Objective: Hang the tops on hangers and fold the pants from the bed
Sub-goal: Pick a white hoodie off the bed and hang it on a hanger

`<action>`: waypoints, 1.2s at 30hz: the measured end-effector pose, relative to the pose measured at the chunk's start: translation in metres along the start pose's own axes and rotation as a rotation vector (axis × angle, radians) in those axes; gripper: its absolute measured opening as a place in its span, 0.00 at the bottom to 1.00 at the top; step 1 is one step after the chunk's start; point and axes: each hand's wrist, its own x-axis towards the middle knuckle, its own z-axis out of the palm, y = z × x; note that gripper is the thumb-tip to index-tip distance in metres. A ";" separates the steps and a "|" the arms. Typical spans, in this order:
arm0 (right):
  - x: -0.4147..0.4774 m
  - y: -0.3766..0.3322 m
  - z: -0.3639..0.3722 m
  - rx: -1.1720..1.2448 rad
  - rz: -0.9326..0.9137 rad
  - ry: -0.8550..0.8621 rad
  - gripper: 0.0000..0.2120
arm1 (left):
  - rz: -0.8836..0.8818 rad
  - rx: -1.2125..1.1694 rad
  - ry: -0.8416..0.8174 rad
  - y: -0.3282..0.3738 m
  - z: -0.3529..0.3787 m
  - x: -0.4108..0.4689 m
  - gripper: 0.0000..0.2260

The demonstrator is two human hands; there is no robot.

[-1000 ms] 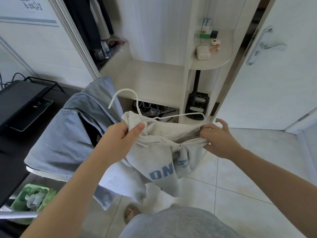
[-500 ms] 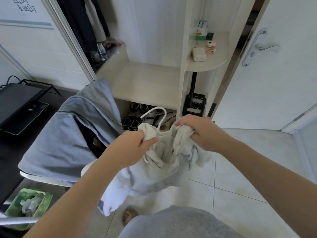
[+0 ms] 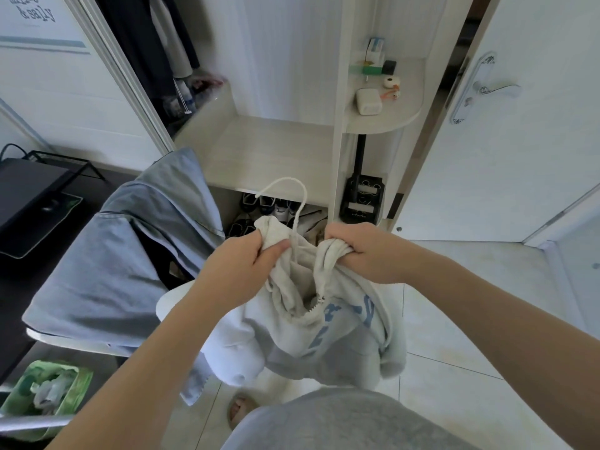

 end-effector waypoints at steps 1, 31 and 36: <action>0.001 -0.001 0.003 -0.002 0.004 -0.021 0.10 | 0.018 -0.005 0.022 0.003 0.001 -0.002 0.23; 0.009 -0.025 0.011 -0.069 0.227 -0.048 0.13 | -0.005 -0.226 0.151 0.016 -0.061 0.045 0.15; 0.016 -0.036 -0.002 0.166 0.147 0.106 0.14 | -0.007 -0.373 -0.134 0.022 -0.038 0.036 0.10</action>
